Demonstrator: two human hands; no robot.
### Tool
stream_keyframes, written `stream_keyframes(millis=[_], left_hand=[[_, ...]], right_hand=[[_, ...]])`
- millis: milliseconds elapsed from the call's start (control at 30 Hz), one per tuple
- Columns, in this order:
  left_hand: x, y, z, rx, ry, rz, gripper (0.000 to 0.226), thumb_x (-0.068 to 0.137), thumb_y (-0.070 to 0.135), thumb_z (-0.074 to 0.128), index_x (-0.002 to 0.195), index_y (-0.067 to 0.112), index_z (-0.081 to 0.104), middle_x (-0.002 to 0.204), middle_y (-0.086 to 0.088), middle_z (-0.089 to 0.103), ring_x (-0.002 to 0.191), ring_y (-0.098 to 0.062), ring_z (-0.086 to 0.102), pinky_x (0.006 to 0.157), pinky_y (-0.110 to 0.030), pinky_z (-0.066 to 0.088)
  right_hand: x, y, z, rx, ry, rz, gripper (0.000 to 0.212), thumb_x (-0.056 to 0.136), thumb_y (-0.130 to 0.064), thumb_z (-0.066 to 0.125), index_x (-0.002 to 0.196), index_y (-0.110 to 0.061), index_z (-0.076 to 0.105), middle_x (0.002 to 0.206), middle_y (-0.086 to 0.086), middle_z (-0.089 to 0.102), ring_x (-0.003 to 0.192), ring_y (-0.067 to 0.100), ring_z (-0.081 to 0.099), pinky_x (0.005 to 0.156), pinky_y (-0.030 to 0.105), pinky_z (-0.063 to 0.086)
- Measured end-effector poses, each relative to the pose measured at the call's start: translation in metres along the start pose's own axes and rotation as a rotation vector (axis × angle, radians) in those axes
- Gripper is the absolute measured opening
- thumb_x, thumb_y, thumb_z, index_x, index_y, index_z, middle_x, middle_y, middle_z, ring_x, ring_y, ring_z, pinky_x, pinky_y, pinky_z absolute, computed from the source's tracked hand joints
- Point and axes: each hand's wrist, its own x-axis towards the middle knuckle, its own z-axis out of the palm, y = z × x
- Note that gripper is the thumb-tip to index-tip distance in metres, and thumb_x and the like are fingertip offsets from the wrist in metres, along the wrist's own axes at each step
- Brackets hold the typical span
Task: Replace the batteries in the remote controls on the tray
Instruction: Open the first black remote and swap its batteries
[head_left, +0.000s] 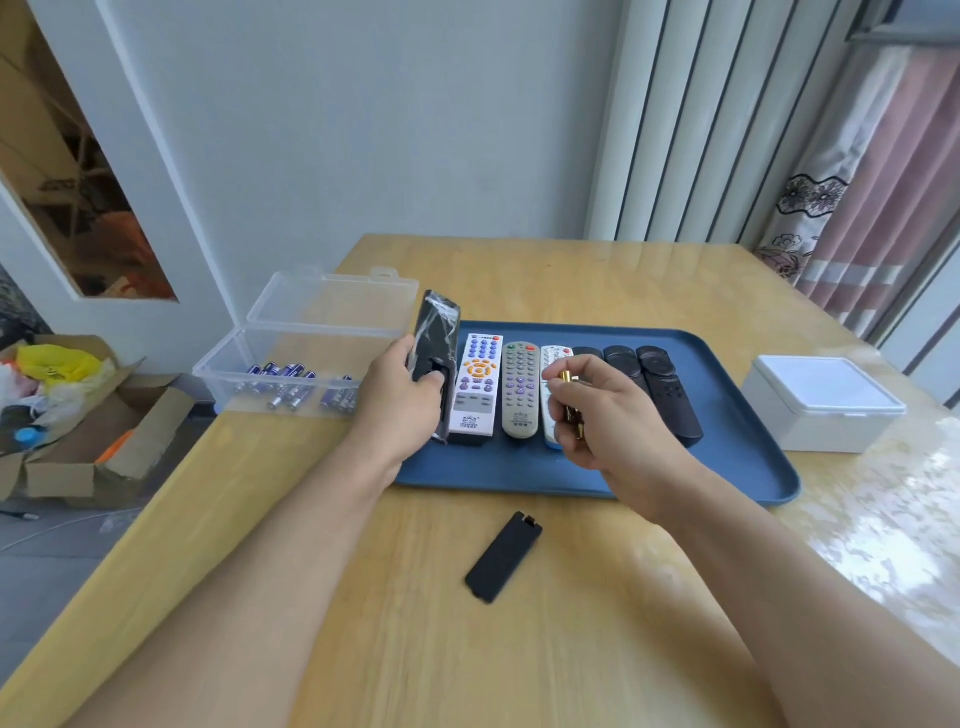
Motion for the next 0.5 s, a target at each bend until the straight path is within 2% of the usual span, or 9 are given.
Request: stream_keyframes(millis=[133, 233, 333, 433, 500], left_hand=[[-0.0006, -0.002, 0.0009, 0.109, -0.028, 0.018, 0.034, 0.097, 0.005, 0.052, 0.122, 0.025, 0.065, 0.111, 0.009, 0.074, 0.103, -0.017, 0.07, 0.093, -0.041, 0.057], [-0.0019, -0.0026, 0.0011, 0.186, -0.04, 0.019, 0.032, 0.096, 0.009, 0.052, 0.119, 0.027, 0.066, 0.109, 0.01, 0.074, 0.103, -0.021, 0.069, 0.095, -0.046, 0.055], [-0.0028, -0.0021, 0.0009, 0.211, -0.047, -0.001, 0.032, 0.097, 0.009, 0.052, 0.121, 0.026, 0.065, 0.113, 0.009, 0.073, 0.107, -0.022, 0.067, 0.098, -0.045, 0.053], [-0.0046, -0.0016, 0.0019, 0.245, -0.052, -0.013, 0.027, 0.098, 0.008, 0.05, 0.12, 0.017, 0.064, 0.113, 0.005, 0.071, 0.108, -0.025, 0.065, 0.096, -0.04, 0.052], [-0.0072, 0.0008, 0.0025, 0.326, -0.069, -0.002, 0.031, 0.1, 0.009, 0.049, 0.13, 0.012, 0.058, 0.123, 0.004, 0.065, 0.112, -0.024, 0.059, 0.096, -0.034, 0.046]], right_hand=[[0.0009, 0.0031, -0.0008, -0.02, -0.035, -0.028, 0.013, 0.102, -0.012, 0.051, 0.106, -0.016, 0.062, 0.075, 0.004, 0.051, 0.056, 0.016, 0.045, 0.043, 0.02, 0.032], [0.0005, 0.0054, -0.0011, -0.066, -0.075, -0.053, 0.016, 0.102, -0.01, 0.052, 0.112, -0.017, 0.062, 0.077, 0.004, 0.052, 0.057, 0.016, 0.048, 0.048, 0.022, 0.034], [0.0003, 0.0063, -0.001, -0.078, -0.09, -0.065, 0.018, 0.102, -0.009, 0.051, 0.112, -0.018, 0.062, 0.079, 0.005, 0.051, 0.058, 0.016, 0.049, 0.049, 0.023, 0.034], [0.001, 0.0072, -0.0011, -0.069, -0.098, -0.059, 0.019, 0.102, -0.008, 0.052, 0.112, -0.018, 0.063, 0.082, 0.007, 0.055, 0.058, 0.016, 0.05, 0.047, 0.023, 0.034], [0.0008, 0.0077, -0.0012, -0.065, -0.115, -0.055, 0.019, 0.101, -0.008, 0.051, 0.112, -0.018, 0.064, 0.081, 0.006, 0.057, 0.056, 0.016, 0.049, 0.046, 0.022, 0.034]])
